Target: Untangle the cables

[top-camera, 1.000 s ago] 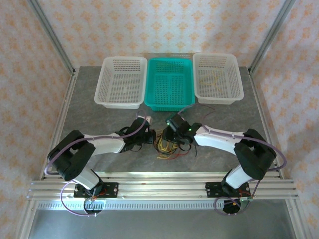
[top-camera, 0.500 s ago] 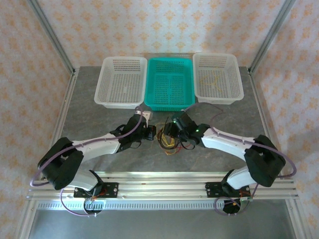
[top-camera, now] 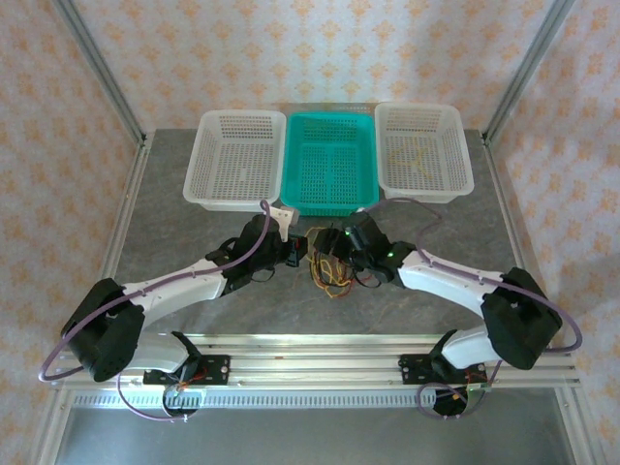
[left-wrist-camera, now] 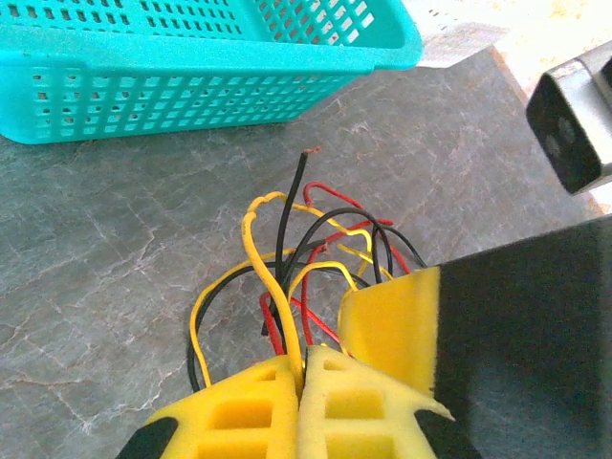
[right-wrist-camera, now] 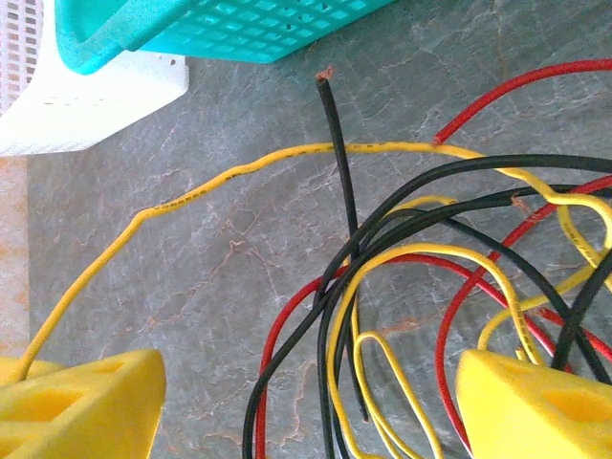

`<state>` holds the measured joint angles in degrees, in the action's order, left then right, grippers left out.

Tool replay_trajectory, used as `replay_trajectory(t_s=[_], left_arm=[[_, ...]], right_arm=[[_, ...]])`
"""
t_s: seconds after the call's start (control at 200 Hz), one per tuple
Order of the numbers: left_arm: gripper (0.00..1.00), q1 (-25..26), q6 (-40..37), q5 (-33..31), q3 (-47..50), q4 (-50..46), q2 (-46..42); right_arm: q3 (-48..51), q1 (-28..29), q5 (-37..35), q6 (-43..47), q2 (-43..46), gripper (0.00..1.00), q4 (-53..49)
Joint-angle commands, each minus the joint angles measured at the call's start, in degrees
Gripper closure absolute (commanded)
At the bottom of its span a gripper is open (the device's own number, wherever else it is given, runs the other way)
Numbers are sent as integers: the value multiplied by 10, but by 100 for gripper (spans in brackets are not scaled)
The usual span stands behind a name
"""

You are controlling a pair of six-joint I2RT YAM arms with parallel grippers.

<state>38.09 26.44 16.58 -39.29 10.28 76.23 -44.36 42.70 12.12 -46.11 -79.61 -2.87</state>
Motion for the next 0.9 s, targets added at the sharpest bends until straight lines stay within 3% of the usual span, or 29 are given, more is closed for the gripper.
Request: replay_trajectory(t_s=[0.0, 0.421, 0.896], left_arm=[[100, -3, -13, 17, -19, 4, -18], [100, -3, -18, 7, -35, -13, -49], [100, -11, -53, -74, -78, -92, -124]], right_arm=[[-4, -2, 6, -7, -17, 20, 21], [-39, -2, -8, -2, -92, 26, -30], [-2, -24, -44, -11, -78, 30, -55]])
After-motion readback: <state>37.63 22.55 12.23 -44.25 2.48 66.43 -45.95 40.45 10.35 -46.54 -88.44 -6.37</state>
